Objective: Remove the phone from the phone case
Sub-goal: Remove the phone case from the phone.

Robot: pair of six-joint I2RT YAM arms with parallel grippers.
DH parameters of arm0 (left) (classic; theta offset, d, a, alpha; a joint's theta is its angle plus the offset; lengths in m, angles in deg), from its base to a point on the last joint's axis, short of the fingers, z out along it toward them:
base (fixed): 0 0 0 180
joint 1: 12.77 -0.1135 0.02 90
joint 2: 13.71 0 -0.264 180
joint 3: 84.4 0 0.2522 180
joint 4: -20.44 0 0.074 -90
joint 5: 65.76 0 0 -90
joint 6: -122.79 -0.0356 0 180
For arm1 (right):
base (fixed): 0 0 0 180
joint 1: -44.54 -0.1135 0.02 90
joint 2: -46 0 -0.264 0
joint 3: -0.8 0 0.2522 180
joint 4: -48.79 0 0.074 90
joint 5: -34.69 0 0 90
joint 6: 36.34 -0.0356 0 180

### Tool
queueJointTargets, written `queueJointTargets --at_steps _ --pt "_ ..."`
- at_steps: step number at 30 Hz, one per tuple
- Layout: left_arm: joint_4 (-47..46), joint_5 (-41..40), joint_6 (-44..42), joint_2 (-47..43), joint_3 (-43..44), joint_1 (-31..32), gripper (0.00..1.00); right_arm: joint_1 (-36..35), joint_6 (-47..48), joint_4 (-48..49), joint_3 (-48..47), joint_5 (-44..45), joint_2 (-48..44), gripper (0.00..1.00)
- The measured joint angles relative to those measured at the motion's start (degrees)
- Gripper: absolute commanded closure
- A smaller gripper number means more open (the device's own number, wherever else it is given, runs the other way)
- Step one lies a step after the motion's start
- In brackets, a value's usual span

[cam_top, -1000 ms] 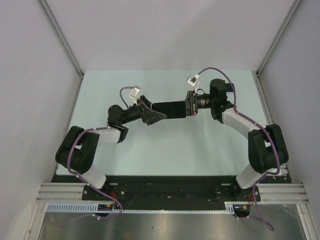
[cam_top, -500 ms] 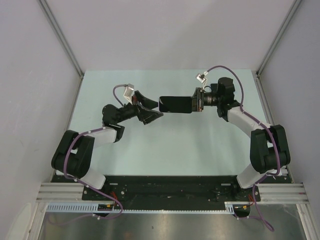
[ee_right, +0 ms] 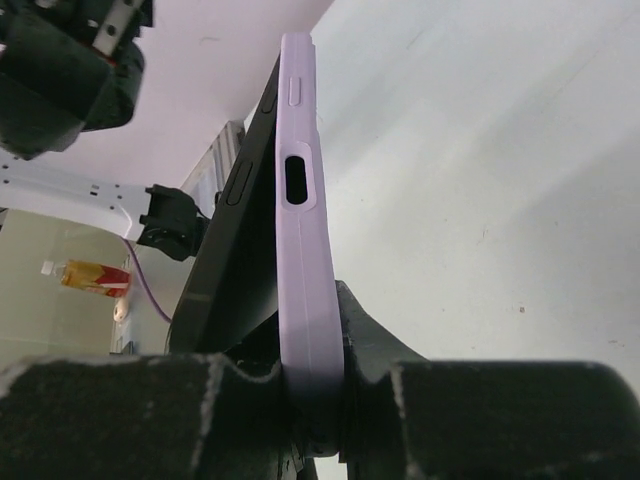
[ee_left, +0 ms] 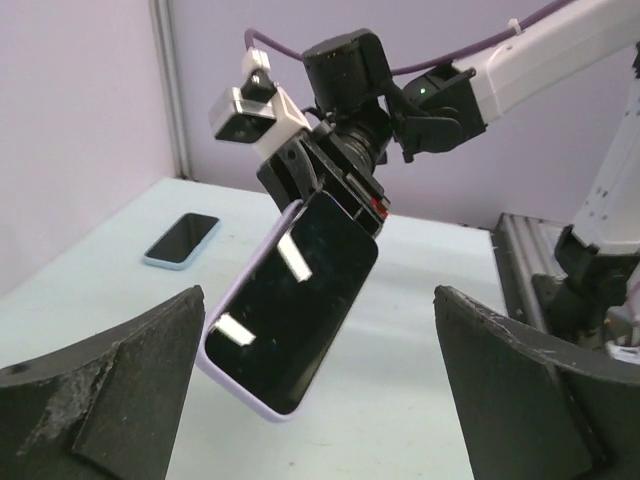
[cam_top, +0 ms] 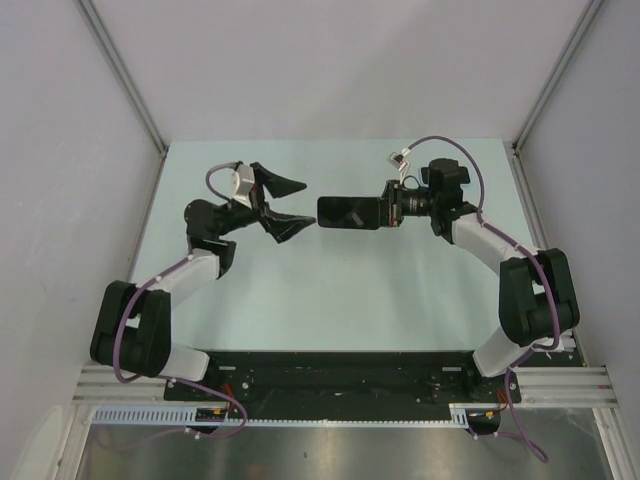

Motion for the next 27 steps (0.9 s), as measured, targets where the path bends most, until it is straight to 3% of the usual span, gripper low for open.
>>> queueJointTargets --at_steps 16,27 --pt "26.69 -0.79 -30.38 -7.8 0.66 -1.09 0.0 -4.94 6.38 -11.93 -2.78 8.17 5.51 1.0" --pt "41.11 -9.94 -52.87 -9.7 -0.85 8.33 0.0 -10.67 10.71 -18.86 -5.25 8.9 9.86 1.0"
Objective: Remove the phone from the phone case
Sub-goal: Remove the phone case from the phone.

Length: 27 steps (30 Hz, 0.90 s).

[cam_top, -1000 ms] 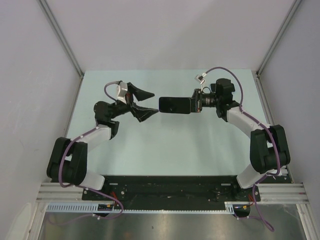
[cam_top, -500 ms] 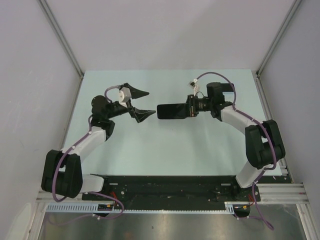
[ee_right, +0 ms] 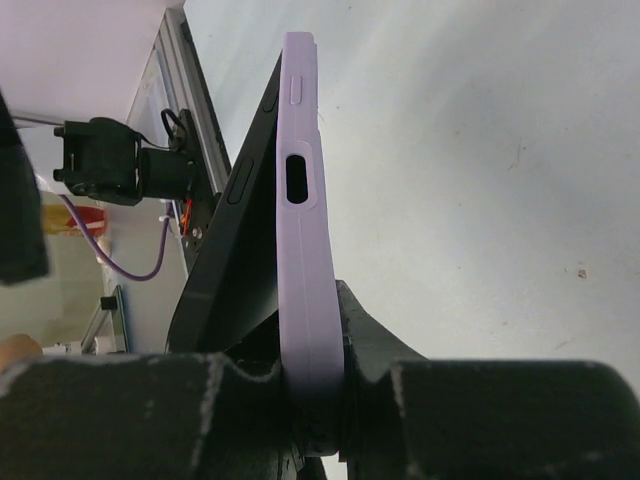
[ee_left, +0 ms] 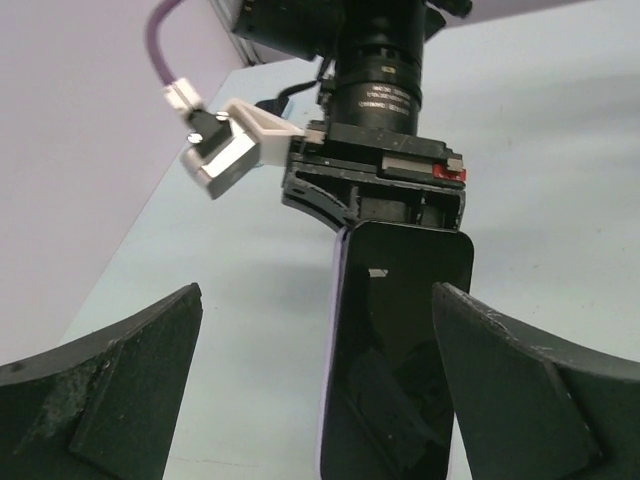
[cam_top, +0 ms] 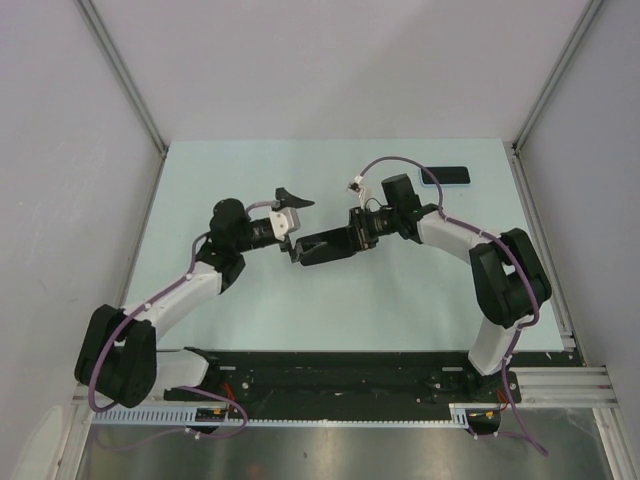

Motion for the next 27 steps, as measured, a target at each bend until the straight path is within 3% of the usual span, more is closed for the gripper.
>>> queueJointTargets --at_steps 9,27 --pt "5.2 -7.17 -10.82 0.07 -1.81 6.82 0.0 -1.68 2.36 -2.12 -1.38 0.33 0.74 1.0" --pt "7.26 -12.0 -14.62 1.81 -2.21 11.15 0.0 -1.01 2.25 -2.27 -1.38 1.46 0.74 1.0"
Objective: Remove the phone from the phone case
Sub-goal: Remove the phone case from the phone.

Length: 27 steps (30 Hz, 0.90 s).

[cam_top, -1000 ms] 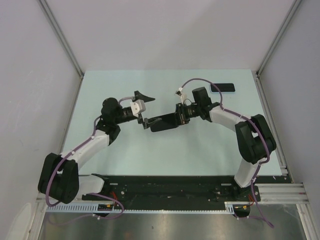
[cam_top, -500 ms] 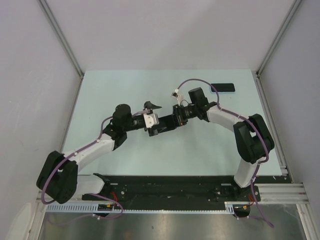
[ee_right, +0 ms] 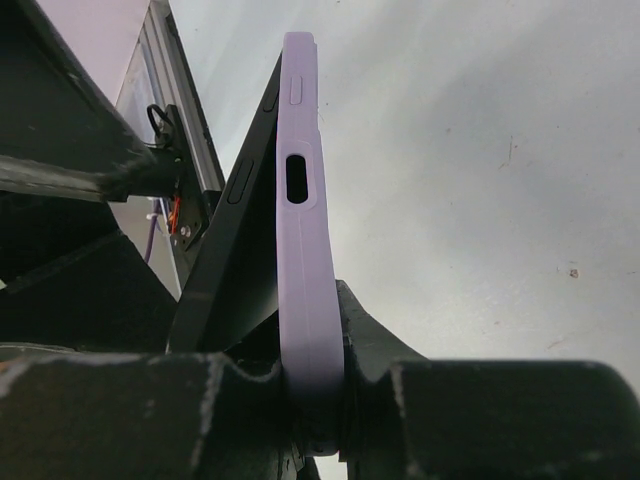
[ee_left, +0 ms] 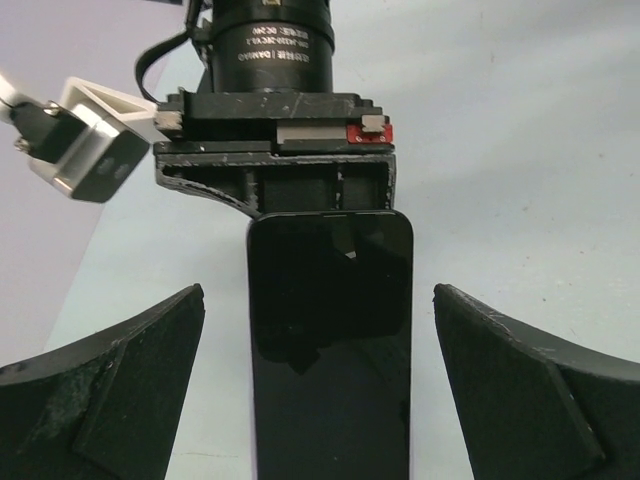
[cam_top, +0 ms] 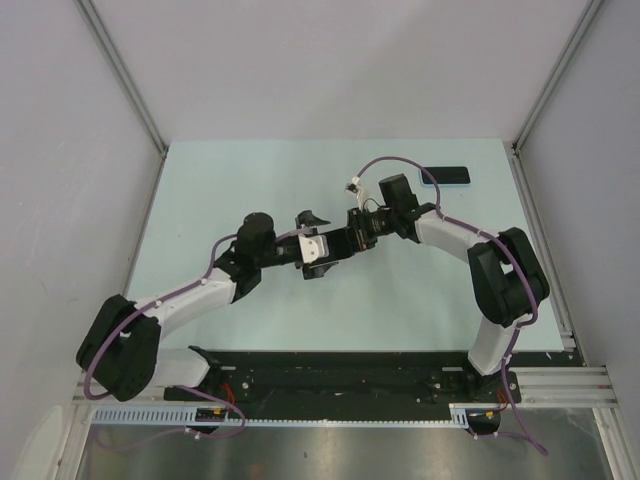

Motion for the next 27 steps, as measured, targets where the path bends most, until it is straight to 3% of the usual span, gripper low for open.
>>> queueJointTargets --at_steps 27 --pt "1.77 -6.54 -2.64 4.39 0.02 2.8 0.0 0.85 0.0 -0.02 0.0 -0.48 0.0 1.0"
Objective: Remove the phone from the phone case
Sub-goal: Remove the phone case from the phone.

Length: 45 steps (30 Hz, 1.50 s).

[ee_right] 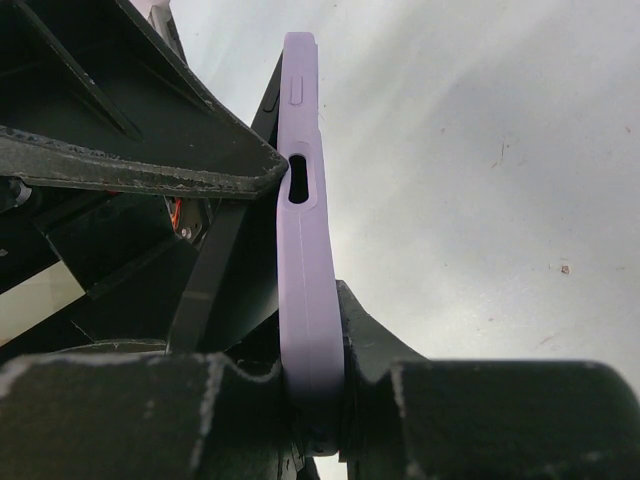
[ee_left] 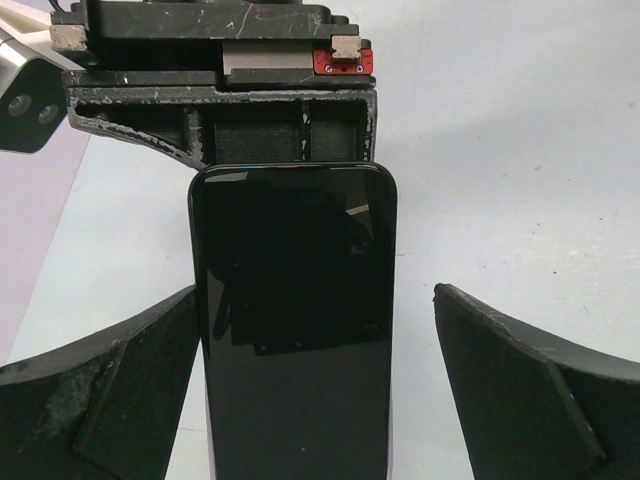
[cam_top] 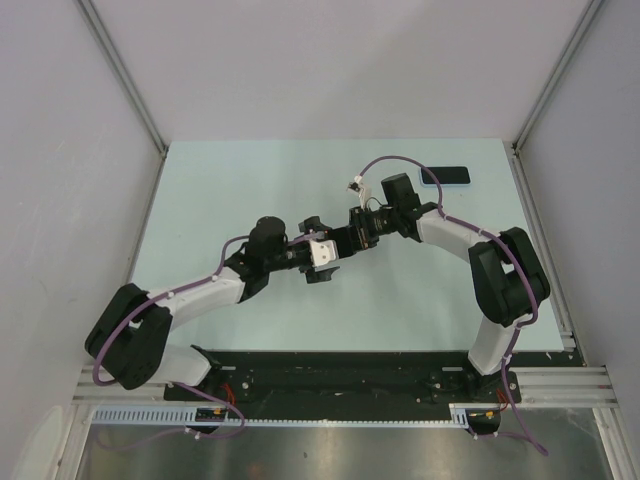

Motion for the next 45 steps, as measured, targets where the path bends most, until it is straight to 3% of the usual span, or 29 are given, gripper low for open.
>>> queueJointTargets --at_steps 19,23,26,41,45 --pt "-0.02 -0.26 0.55 0.79 0.98 0.04 0.1 0.09 -0.35 0.02 0.0 -1.33 -0.02 1.0" --pt "0.02 -0.28 1.09 1.27 1.38 0.04 0.0 0.07 -0.44 0.04 0.0 -1.68 -0.02 1.0" --pt "0.11 -0.33 1.68 1.66 1.62 0.09 0.0 0.07 -0.44 0.07 -0.02 -1.73 -0.02 1.0" --pt "-0.15 -1.09 4.02 2.78 2.49 0.13 0.18 -0.42 -0.44 0.02 -0.02 -1.7 -0.02 1.0" --pt "-0.2 -1.33 4.33 3.08 2.69 0.17 0.29 -0.46 -0.44 0.0 -0.02 -1.6 -0.02 1.0"
